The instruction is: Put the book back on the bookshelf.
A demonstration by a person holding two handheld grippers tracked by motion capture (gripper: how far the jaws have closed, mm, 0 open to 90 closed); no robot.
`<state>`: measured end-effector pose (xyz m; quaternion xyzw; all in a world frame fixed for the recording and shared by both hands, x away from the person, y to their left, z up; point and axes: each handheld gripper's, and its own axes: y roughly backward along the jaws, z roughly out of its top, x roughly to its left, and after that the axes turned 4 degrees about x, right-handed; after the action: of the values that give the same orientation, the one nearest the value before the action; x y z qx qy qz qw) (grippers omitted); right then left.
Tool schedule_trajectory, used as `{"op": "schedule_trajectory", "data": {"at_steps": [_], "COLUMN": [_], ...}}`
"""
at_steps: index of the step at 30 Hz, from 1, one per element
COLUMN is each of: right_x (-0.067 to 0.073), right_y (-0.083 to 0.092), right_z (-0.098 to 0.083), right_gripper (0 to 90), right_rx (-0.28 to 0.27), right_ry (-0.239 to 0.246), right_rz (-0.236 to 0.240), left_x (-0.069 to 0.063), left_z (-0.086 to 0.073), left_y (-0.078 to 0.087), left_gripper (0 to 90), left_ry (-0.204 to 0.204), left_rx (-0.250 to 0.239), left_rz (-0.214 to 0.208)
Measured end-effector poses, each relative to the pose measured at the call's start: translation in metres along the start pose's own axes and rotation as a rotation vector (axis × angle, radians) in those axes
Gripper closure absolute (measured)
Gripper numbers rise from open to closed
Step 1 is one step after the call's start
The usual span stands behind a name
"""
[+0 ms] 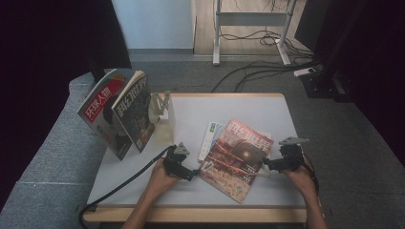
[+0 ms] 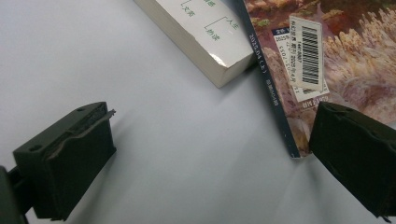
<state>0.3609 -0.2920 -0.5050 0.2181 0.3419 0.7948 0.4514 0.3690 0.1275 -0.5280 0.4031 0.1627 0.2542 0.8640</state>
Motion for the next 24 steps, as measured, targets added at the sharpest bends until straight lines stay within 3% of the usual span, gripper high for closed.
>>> {"op": "schedule_trajectory", "data": {"at_steps": [9, 13, 15, 17, 20, 24], "right_x": [0.003, 0.004, 0.002, 0.001, 0.001, 0.002], "right_y": [-0.012, -0.010, -0.009, -0.007, -0.005, -0.005], "right_z": [0.007, 0.006, 0.006, 0.005, 0.004, 0.004], "right_gripper": [0.0, 0.0, 0.0, 0.0, 0.0, 0.0], "right_rx": [0.006, 0.009, 0.010, 0.010, 0.006, 0.008], "right_ry": [-0.001, 0.003, 0.002, -0.002, -0.002, 0.003], "right_rz": [0.022, 0.020, 0.015, 0.011, 0.011, 0.011], "left_x": [-0.002, 0.001, -0.002, -0.005, -0.013, -0.021], "left_z": [0.000, -0.001, -0.002, -0.004, -0.009, -0.014], "left_y": [0.003, 0.012, 0.019, 0.024, 0.030, 0.028], "left_gripper": [1.4, 2.2, 6.5, 6.9, 20.2, 42.8], "left_ry": [-0.017, 0.014, -0.010, -0.032, -0.071, -0.148], "left_rx": [-0.014, -0.043, -0.037, -0.038, -0.060, -0.033], "left_rz": [0.001, -0.071, -0.049, -0.067, -0.098, -0.061]}}
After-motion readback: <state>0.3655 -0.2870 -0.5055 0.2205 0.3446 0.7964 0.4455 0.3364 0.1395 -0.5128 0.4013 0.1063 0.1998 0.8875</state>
